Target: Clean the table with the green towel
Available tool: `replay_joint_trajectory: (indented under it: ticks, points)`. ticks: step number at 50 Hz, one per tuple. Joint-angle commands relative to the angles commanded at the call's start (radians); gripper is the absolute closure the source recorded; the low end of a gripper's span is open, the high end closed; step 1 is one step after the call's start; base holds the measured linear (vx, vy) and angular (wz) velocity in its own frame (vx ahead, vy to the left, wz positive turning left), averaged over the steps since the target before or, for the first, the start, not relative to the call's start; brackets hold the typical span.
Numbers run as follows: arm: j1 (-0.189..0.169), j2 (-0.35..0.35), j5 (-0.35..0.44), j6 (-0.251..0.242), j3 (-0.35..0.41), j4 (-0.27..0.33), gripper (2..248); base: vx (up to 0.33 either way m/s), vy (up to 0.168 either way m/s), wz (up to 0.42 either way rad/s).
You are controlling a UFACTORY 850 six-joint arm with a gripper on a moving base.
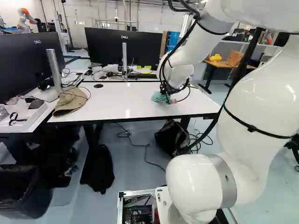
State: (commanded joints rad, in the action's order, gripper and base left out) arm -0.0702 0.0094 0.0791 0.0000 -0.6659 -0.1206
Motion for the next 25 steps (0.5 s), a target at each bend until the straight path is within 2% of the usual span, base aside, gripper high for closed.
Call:
replay_joint_trajectory:
  ticks: [14,25]
  points:
    - [-0.027,0.071,0.0,0.0,0.071,0.0,203,0.0,0.0,0.0]
    - [-0.028,0.074,0.0,0.0,0.073,0.0,203,0.0,0.0,0.0]
